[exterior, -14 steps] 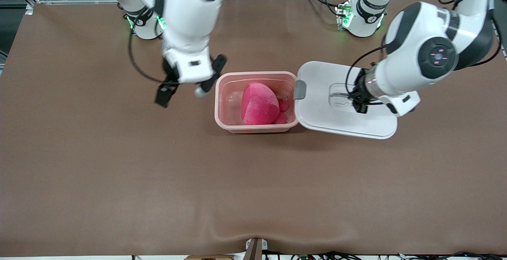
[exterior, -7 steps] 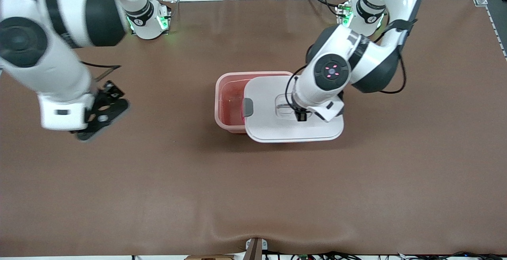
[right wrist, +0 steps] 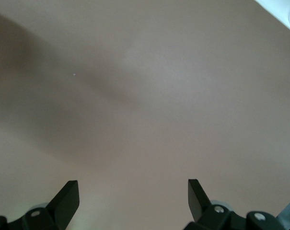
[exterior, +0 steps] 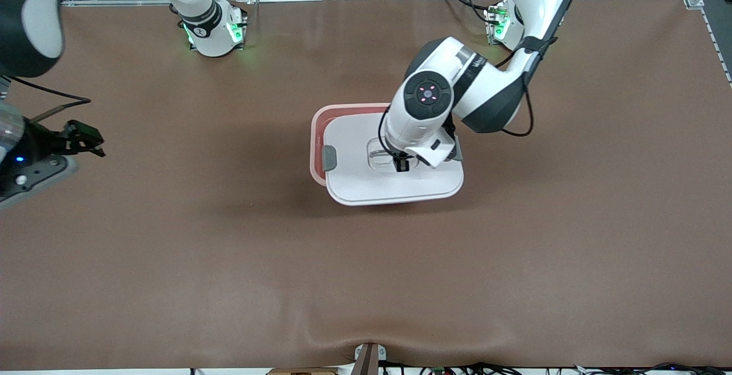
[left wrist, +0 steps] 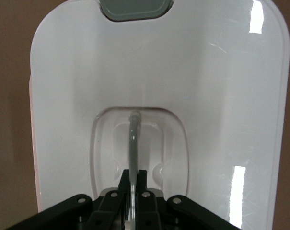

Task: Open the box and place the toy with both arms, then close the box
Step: 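Carry the lid back onto the box with the left gripper while the right gripper withdraws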

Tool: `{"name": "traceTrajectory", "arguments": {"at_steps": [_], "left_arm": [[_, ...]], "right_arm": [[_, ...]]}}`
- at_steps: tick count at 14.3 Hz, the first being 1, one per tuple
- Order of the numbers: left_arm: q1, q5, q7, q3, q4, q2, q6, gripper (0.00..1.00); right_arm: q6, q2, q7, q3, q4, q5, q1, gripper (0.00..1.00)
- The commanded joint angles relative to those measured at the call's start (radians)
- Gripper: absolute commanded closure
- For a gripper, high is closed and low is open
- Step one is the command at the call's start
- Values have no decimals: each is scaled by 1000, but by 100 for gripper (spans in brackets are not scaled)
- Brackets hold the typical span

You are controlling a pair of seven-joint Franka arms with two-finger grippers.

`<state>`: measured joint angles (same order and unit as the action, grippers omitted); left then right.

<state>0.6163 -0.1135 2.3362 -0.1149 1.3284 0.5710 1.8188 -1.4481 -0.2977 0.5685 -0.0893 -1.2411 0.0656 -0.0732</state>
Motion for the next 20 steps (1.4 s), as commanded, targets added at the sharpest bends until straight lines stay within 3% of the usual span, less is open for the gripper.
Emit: {"name": "traceTrajectory", "arguments": {"at_steps": [1, 5, 7, 14, 20], "left_arm": [[23, 5, 43, 11, -35, 30, -3, 100], [48, 6, 49, 11, -32, 46, 17, 100], [66, 6, 58, 11, -32, 61, 45, 100], [103, 66, 35, 6, -18, 79, 47, 100], [111, 67, 51, 1, -5, 69, 44, 100]], "right_arm": [[-55, 142, -54, 19, -180, -27, 48, 0], [-172, 342, -111, 19, -455, -52, 110, 0], [-167, 393, -168, 19, -503, -85, 131, 0], [-74, 393, -531, 26, -456, -165, 122, 0], [47, 377, -486, 28, -353, -155, 121, 0]]}}
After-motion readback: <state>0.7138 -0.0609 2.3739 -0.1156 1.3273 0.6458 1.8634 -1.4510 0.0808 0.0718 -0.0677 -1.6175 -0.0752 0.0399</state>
